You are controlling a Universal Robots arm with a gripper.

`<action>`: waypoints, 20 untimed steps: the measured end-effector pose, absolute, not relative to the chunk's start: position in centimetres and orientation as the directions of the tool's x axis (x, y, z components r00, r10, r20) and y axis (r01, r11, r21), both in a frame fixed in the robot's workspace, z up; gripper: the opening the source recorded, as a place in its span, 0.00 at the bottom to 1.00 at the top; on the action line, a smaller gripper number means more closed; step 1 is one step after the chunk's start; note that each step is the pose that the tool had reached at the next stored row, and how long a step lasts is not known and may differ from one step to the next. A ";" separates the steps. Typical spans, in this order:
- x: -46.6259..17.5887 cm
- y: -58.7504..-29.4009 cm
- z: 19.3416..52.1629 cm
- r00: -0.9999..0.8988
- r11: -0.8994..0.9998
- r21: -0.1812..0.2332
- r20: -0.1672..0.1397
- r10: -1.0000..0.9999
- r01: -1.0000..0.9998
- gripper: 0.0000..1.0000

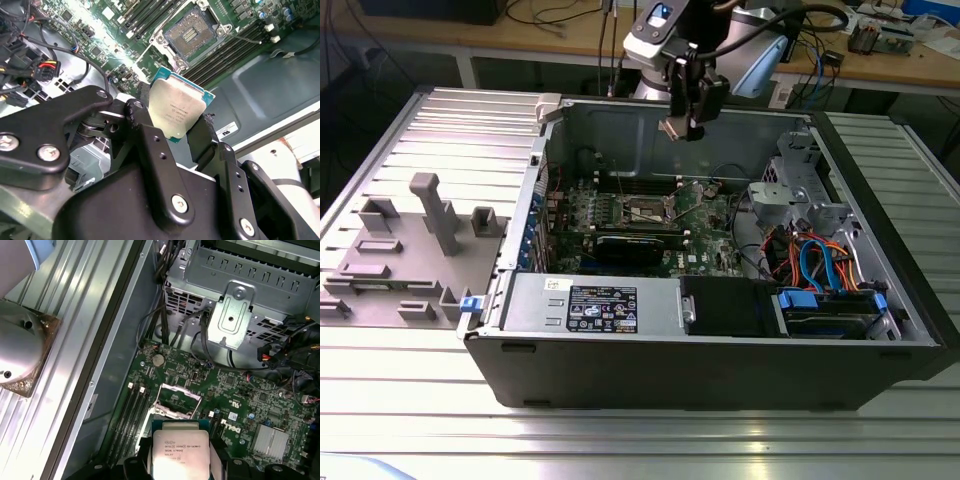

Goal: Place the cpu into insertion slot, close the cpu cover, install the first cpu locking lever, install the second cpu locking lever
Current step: 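Place the cpu into insertion slot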

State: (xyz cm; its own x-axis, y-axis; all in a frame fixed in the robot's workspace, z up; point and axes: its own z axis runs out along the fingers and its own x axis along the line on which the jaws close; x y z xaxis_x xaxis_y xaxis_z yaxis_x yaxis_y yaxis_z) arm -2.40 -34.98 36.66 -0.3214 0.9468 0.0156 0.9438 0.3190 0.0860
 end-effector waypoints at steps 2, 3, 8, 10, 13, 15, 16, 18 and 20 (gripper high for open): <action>-2.4 -35.0 36.7 -0.299 0.296 0.086 0.016 0.954 0.951 0.54; -2.4 -35.0 36.7 -0.288 0.286 0.086 0.016 0.957 0.954 0.54; -2.4 -35.0 36.7 -0.281 0.279 0.086 0.016 0.960 0.956 0.54; -2.4 -35.0 36.7 -0.281 0.279 0.086 0.016 0.960 0.956 0.54; -2.4 -35.0 36.7 -0.281 0.279 0.086 0.016 0.960 0.956 0.54; -2.4 -35.0 36.7 -0.281 0.279 0.086 0.016 0.960 0.956 0.54; -2.4 -35.0 36.7 -0.281 0.279 0.086 0.016 0.960 0.957 0.54; -2.4 -35.0 36.7 -0.280 0.278 0.086 0.016 0.960 0.957 0.54; -2.4 -35.0 36.7 -0.274 0.272 0.086 0.016 0.962 0.958 0.54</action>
